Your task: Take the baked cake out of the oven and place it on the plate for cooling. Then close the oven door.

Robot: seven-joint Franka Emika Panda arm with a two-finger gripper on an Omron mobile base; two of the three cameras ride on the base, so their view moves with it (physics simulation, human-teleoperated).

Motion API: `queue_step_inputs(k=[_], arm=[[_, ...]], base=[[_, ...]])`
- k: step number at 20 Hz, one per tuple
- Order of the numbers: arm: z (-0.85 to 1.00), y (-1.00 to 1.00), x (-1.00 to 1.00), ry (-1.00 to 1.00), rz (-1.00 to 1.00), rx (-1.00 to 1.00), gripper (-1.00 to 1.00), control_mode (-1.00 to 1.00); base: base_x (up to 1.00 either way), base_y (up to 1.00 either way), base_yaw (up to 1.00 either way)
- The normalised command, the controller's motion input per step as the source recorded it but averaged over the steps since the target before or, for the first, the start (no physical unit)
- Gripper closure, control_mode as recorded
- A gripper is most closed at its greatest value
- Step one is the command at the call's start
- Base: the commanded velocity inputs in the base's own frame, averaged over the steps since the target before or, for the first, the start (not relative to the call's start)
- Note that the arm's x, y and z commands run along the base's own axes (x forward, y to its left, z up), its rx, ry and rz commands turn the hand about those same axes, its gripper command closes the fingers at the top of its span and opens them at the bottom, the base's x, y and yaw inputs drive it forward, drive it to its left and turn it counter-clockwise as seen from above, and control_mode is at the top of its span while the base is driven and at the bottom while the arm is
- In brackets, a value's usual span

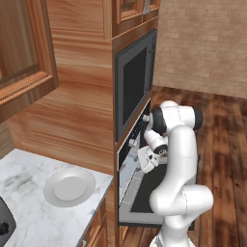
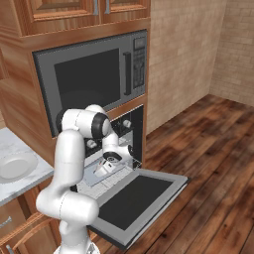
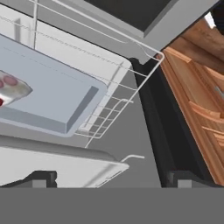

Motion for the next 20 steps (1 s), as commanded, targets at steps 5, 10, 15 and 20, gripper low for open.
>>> queue_step_inputs(k=[5, 10, 15, 20], arm=[[0.00, -0.02, 0.00, 0.04, 0.00, 0.00, -1.00, -1.00], [0.00, -0.02, 0.09, 0.03, 0.01, 0.01, -1.00, -1.00], [-0.02, 0.00, 0.21, 0.03, 0.04, 0.05, -1.00, -1.00], [-0.15, 0.00, 0.31, 0.06, 0.08, 0.05, -1.00, -1.00]], base=[[0.00, 0.00, 0.00], [0.00, 0.00, 0.00], [0.00, 0.00, 0.00], [0.00, 0.00, 0.00]])
